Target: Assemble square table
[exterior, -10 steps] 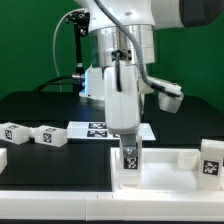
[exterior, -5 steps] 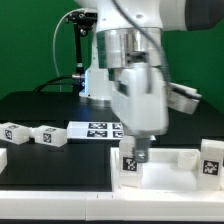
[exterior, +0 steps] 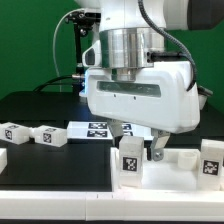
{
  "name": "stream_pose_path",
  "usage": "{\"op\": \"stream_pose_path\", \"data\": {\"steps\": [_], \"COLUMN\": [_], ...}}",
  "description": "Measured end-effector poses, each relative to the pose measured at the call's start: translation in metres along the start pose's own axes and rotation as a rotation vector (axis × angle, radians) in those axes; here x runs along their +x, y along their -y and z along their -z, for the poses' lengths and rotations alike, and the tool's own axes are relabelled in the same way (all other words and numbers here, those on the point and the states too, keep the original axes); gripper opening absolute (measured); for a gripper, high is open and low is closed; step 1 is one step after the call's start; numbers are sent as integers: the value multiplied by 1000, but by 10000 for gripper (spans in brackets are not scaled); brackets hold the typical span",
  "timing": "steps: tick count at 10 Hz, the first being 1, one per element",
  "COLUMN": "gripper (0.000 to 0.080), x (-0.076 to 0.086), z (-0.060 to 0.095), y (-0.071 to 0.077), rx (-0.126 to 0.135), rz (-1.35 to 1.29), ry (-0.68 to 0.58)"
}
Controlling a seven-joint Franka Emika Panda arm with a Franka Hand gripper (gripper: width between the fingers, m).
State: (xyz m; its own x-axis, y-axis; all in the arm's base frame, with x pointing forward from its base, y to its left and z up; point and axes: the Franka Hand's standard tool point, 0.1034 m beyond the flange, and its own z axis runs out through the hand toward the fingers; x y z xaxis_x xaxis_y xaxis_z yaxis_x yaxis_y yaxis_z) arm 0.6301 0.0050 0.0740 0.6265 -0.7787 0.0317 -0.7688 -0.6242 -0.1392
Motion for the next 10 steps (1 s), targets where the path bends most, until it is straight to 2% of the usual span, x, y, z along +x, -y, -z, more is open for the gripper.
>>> {"op": "stream_pose_path", "data": {"steps": [1,3,4,5,6,10], "gripper": [649,628,488,488,287,288], "x": [2,2,2,2,2,2], "z": [1,1,1,1,1,1], "y": [2,3,3,3,2,0], "rx": [-10,-11,-11,-11,-13,-40], "rz": [203,250,241,236,201,-317], "ry": [-1,0,0,0,1,24]}}
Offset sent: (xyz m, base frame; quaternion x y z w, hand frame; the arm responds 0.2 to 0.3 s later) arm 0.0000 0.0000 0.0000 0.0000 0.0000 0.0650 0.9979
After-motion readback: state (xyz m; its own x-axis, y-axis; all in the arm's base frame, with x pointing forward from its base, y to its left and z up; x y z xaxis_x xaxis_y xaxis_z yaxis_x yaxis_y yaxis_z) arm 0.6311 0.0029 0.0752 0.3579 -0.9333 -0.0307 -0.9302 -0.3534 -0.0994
